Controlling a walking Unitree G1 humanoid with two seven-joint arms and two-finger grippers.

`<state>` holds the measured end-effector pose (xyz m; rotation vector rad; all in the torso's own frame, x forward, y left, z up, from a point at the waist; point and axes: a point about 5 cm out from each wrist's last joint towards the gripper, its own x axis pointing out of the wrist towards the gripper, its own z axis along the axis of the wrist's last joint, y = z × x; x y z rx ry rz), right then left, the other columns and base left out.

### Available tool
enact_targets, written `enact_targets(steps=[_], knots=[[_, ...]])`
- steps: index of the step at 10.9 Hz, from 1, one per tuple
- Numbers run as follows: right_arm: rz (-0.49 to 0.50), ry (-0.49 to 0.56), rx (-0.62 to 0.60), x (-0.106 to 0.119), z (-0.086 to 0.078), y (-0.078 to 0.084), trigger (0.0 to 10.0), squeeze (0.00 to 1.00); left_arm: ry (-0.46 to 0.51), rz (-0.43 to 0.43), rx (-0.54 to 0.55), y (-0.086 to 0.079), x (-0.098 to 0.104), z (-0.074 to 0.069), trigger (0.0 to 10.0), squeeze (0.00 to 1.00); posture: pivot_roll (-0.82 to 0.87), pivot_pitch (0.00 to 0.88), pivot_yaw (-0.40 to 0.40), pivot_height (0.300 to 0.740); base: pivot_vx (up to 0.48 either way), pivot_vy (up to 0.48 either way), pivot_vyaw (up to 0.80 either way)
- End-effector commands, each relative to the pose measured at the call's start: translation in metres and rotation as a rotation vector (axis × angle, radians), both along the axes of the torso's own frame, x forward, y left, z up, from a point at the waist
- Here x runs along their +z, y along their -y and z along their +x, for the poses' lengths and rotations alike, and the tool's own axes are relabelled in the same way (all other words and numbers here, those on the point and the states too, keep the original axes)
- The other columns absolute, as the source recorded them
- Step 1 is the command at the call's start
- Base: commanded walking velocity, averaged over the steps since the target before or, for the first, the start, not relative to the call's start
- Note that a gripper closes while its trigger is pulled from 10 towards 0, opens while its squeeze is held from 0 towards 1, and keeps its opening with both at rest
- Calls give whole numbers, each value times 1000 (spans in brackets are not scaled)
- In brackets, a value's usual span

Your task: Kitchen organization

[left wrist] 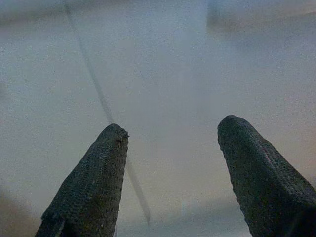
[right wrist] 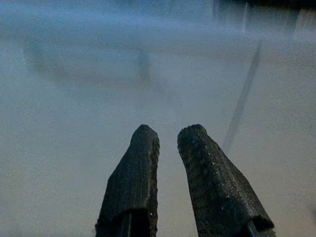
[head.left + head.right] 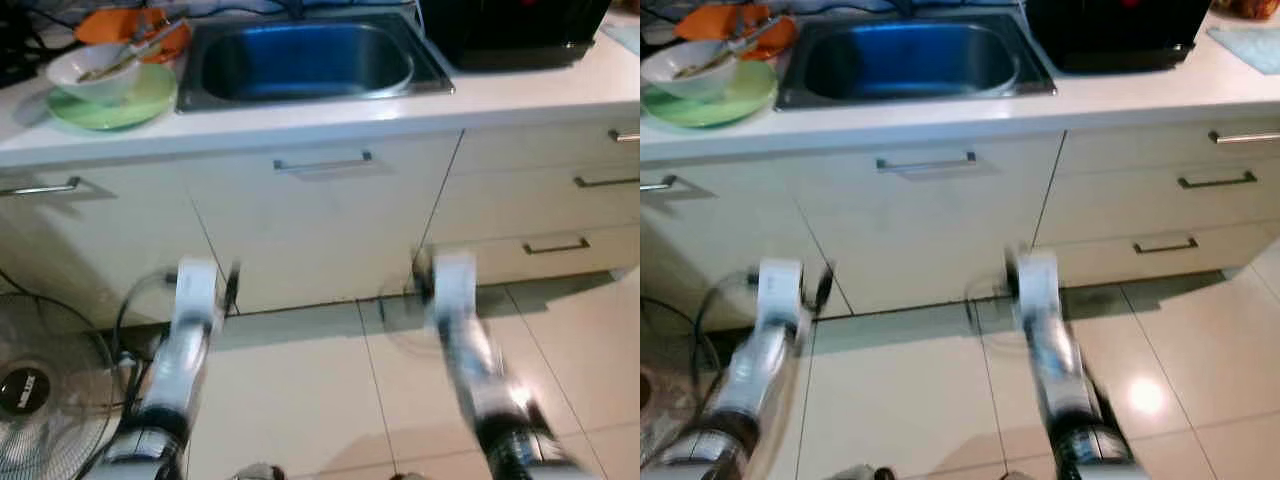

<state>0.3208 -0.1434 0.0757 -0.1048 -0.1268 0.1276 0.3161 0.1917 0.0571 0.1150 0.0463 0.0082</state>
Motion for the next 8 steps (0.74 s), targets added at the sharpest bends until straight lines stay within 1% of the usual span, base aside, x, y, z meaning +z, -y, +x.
enact_targets(steps=[1,2,4,6,7,8], knots=[[47,14,-29,1,-2,1,10000,0,64,-10,-4,0,13,5,10000,0,8,53,51,740,0,0,0],[75,77,-33,18,5,-2,10000,0,131,-13,-30,6,29,12,10000,0,5,51,53,740,0,0,0],[109,180,-14,49,12,-8,10000,0,236,-23,-40,10,56,20,10000,0,-5,35,54,740,0,0,0],[138,252,12,73,14,-13,10000,0,332,-52,-23,9,82,24,10000,0,-6,30,54,740,0,0,0],[167,292,15,88,16,-16,10000,0,376,-36,-36,12,94,26,10000,0,-5,17,58,740,0,0,0],[176,308,22,95,17,-18,10000,0,395,-27,-54,15,99,26,10000,0,-7,13,61,740,0,0,0]])
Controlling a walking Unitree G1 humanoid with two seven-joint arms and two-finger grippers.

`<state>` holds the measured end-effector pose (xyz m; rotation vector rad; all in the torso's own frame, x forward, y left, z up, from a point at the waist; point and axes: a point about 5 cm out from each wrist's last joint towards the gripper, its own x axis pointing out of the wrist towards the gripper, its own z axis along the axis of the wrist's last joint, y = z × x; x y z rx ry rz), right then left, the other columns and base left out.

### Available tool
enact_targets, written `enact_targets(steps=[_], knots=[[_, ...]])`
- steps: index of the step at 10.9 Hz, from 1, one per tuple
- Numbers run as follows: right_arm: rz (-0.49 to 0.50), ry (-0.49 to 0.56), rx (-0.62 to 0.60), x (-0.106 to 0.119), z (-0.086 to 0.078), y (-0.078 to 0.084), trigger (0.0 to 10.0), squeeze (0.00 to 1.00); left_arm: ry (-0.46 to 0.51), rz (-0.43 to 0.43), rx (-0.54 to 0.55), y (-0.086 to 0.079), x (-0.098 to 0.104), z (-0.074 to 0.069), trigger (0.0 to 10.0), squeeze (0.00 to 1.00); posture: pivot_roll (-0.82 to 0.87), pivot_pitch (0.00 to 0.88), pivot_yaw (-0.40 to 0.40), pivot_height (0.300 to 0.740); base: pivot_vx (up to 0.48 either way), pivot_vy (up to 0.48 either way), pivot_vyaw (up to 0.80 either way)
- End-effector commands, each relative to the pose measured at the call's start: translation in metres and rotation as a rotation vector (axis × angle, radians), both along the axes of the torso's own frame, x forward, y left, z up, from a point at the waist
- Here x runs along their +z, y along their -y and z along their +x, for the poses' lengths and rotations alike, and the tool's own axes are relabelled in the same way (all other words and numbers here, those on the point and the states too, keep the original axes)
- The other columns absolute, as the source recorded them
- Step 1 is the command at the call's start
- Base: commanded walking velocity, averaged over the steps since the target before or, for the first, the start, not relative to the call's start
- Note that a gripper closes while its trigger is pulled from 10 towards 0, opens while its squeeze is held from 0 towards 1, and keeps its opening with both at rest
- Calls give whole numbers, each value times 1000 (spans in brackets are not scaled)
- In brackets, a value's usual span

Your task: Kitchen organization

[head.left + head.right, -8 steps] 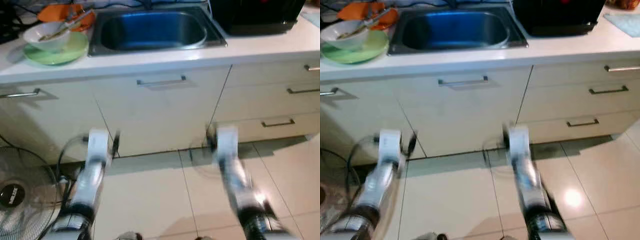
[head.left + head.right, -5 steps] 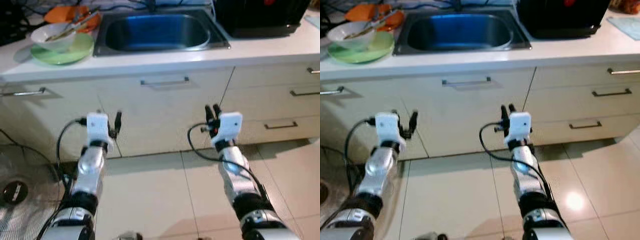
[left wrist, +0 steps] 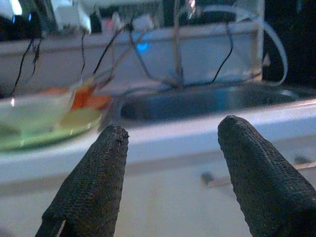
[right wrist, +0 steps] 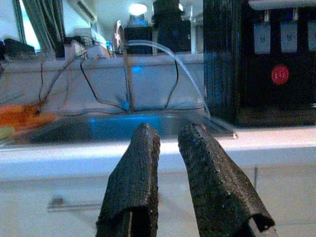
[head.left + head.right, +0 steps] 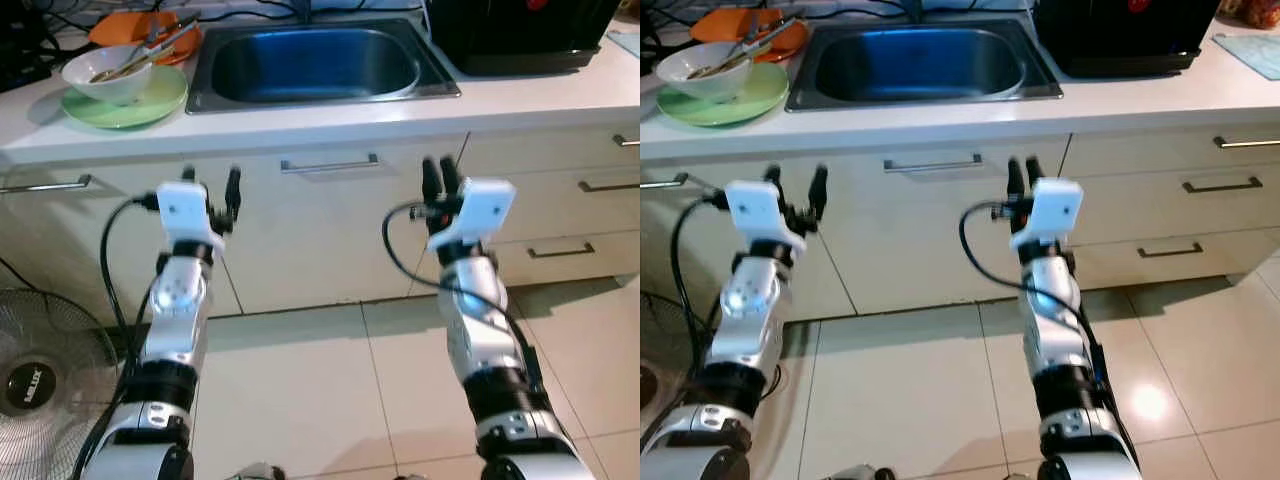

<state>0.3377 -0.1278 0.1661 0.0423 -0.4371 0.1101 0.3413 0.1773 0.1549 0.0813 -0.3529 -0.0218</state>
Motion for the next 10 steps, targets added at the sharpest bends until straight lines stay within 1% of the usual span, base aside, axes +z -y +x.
enact_targets(steps=[1,2,3,4,6,7,10], knots=[[-3,23,20,10,1,-7,10000,0,11,12,-19,7,5,1,10000,0,-4,7,64,740,0,0,0],[-4,22,22,12,2,-10,10000,0,13,6,-27,12,7,2,10000,0,-4,7,64,740,0,0,756],[-2,18,23,13,2,-11,10000,0,12,2,-28,14,7,2,10000,0,-4,7,64,740,0,0,756],[-6,-24,41,7,1,-17,10000,0,-1,-3,-44,19,6,1,10000,0,4,0,62,740,266,0,769],[7,-39,61,6,-1,-19,10000,0,-11,0,-45,17,6,0,10000,0,9,0,63,740,289,0,769],[11,-49,60,6,-1,-19,10000,0,-16,6,-41,14,6,0,10000,0,6,0,68,740,304,0,0],[20,-72,60,5,0,-20,10000,0,-22,9,-43,14,7,1,10000,0,6,0,70,740,305,0,0]])
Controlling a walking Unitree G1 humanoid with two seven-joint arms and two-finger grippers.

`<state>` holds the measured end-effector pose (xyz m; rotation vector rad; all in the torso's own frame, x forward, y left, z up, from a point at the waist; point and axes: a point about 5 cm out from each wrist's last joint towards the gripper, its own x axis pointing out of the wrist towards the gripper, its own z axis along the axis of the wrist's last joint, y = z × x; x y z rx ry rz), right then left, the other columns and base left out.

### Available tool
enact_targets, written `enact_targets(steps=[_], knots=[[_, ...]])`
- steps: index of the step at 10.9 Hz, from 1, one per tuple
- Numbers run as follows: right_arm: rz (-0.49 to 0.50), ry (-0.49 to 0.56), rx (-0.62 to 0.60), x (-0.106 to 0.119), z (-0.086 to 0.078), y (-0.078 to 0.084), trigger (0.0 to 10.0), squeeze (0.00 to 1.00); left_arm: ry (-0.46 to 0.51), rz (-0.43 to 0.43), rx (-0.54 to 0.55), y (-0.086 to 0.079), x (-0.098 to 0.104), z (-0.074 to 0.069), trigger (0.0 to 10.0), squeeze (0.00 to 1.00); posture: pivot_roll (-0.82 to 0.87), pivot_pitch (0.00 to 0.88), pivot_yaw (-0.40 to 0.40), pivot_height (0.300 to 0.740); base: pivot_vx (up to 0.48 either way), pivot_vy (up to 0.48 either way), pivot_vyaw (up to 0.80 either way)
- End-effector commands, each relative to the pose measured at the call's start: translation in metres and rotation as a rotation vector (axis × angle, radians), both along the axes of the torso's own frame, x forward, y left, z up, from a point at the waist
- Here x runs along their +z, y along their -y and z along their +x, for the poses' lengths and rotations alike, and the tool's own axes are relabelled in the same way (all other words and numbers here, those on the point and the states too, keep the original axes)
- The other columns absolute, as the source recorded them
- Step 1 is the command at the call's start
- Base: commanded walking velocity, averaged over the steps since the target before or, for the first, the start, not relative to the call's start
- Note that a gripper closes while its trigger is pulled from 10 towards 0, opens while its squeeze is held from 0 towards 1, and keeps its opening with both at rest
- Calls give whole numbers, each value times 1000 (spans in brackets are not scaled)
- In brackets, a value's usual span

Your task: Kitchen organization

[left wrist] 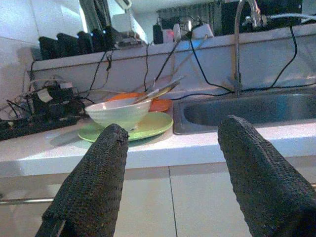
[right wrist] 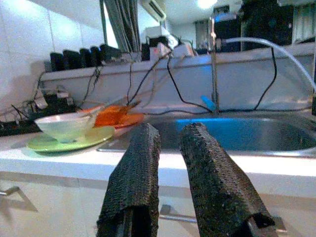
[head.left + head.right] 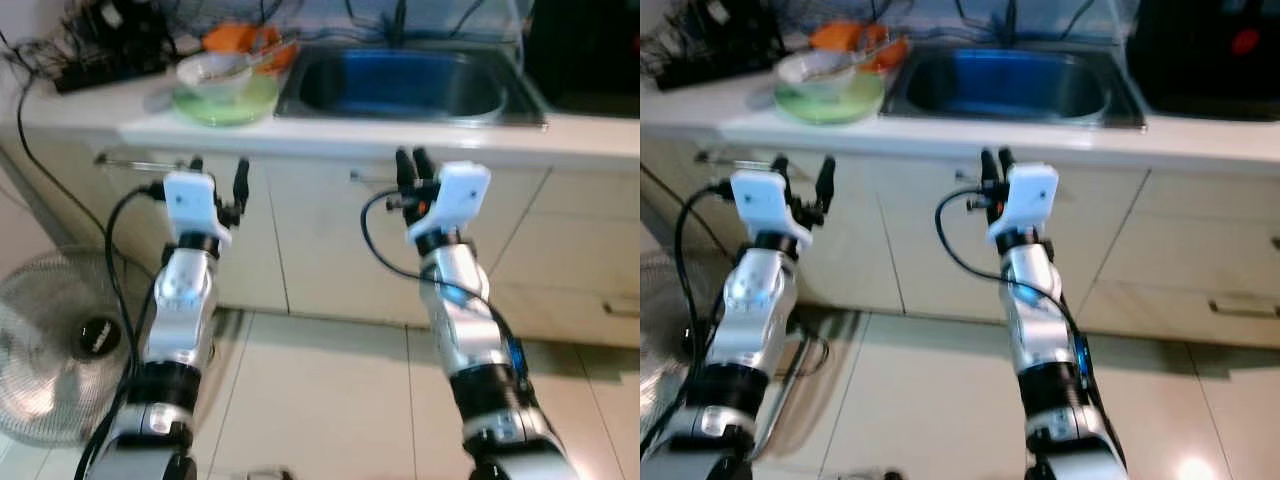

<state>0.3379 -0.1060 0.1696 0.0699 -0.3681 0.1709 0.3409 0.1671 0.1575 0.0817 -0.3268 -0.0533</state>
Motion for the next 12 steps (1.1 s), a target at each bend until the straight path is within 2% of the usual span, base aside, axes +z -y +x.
enact_targets(steps=[1,7,9,12], knots=[[5,-4,-3,1,-1,1,10000,0,4,3,-16,5,5,1,10000,0,6,0,70,740,307,0,0],[7,-16,8,2,-1,-1,10000,0,6,14,-23,7,10,4,10000,0,13,7,76,740,331,0,0],[2,-10,11,4,-1,-3,10000,0,7,16,-25,8,12,4,10000,0,16,17,77,740,337,0,438],[14,-21,12,3,0,-3,10000,0,9,15,-25,8,13,4,10000,0,21,21,75,740,336,0,0]])
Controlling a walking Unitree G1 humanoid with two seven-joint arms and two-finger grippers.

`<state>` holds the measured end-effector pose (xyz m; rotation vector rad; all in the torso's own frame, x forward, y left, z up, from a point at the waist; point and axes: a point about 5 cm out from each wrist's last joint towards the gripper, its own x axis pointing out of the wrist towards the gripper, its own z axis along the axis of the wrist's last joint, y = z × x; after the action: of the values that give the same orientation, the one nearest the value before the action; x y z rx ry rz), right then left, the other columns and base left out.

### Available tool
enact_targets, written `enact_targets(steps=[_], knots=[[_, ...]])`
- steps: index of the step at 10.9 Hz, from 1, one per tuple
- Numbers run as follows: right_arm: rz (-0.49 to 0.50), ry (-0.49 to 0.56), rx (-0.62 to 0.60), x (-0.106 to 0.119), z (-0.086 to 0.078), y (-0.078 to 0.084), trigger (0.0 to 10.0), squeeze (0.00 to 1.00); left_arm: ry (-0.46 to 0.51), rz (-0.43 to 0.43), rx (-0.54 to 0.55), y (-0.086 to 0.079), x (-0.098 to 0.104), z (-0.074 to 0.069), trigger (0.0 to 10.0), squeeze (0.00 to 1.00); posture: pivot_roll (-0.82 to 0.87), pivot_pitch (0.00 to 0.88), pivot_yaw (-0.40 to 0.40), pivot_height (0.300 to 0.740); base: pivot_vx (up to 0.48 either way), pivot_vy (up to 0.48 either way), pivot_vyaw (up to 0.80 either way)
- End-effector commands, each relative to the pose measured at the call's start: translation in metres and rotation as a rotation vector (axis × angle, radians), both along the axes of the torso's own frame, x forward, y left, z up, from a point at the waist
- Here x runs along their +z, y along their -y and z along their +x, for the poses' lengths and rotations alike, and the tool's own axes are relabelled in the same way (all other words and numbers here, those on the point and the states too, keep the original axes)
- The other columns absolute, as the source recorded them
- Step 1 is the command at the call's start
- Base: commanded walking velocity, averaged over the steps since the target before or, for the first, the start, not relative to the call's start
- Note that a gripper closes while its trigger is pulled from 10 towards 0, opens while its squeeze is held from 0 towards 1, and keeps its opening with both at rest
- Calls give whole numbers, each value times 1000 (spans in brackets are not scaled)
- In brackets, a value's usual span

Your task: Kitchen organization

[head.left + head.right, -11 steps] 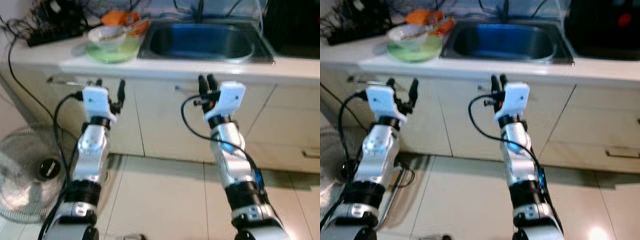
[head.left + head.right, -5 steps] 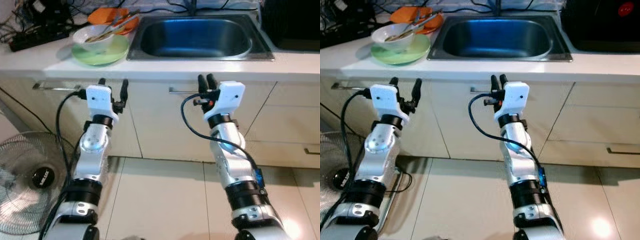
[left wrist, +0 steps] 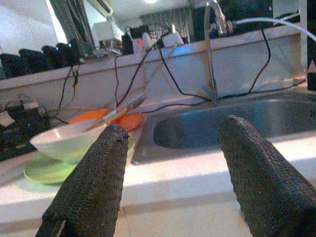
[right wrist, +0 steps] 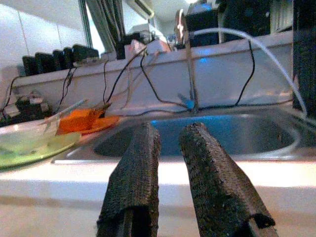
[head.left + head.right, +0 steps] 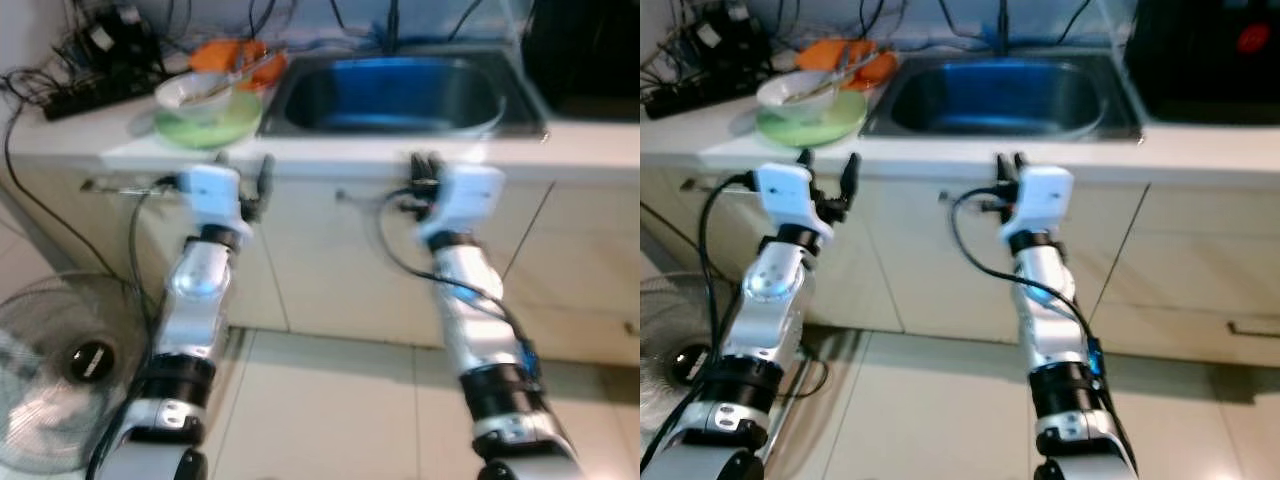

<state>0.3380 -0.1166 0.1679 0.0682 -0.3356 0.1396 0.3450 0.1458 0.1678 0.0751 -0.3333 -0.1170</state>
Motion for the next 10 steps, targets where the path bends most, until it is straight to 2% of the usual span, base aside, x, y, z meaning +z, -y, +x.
enact_targets(steps=[1,8,10], knots=[[13,11,44,5,0,-14,10000,0,5,10,39,-13,3,0,10000,0,21,22,74,740,341,0,0],[13,16,63,9,2,-18,10000,0,7,6,39,-12,5,1,10000,0,24,23,64,740,346,0,0],[-16,38,60,11,1,-17,10000,0,9,4,40,-11,6,1,10000,0,22,26,63,740,343,0,706]])
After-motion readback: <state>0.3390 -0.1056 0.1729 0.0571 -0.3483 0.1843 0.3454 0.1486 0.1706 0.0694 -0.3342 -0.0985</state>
